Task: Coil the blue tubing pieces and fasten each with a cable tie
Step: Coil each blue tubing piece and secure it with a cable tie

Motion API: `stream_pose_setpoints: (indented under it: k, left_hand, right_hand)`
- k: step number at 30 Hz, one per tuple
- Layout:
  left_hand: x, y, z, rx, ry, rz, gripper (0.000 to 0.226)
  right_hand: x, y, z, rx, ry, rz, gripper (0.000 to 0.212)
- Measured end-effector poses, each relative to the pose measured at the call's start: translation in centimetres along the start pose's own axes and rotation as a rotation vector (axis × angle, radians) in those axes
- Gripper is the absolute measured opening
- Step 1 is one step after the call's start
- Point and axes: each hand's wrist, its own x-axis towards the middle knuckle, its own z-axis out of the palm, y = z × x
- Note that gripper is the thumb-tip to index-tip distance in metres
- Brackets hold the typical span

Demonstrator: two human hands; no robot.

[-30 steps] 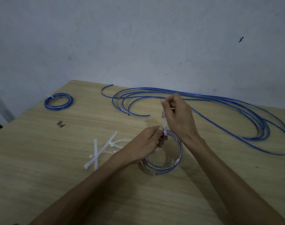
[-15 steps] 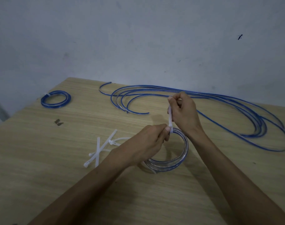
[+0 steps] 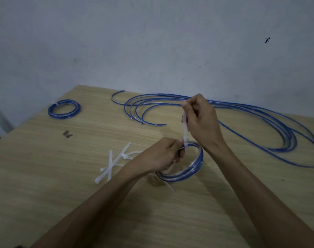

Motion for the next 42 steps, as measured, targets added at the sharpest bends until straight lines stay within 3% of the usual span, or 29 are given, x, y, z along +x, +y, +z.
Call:
stream_pose_setpoints:
  k: [3,6,14,22,34,38,42]
  left_hand:
    - [-0.1,0.1,0.7,0.196,0.061,0.184,0.044]
    - [-0.1,-0.4,0.7,0.318,0.081,0.254,0.044]
    - [0.4,-1.9,0.8,0.390,0.165,0.114,0.045]
    - [1.5,-2.2,-2.0,0.220,0.450,-0.038,0.038]
    - [2.0,-3.0,-2.7,-0.277,0.831,-0.079,0.045]
    - [2.0,-3.2,-3.3,-0.307,0.859,-0.083,0.031]
    - [2.1,-3.4,-3.3,-0.315,0.808,-0.032,0.034]
  right_hand:
    - [0.5,1.4,-0.7,0.036,0.031,0.176,0.019]
    - [0.4,2.1,-0.4,0.034,0.011,0.247,0.024]
    - [0.4,1.4,-0.1,0.077,-0.140,0.236,0.024]
    - [0.0,2.0,0.4,-0.066,-0.415,0.131,0.008]
    - [-2.5,0.4,4.3,0.007,-0.385,0.167,0.025]
    - [-3.2,0.4,4.9,-0.042,-0.404,0.171,0.027]
    - [-2.8,0.5,4.2,-0.005,-0.373,0.175,0.020]
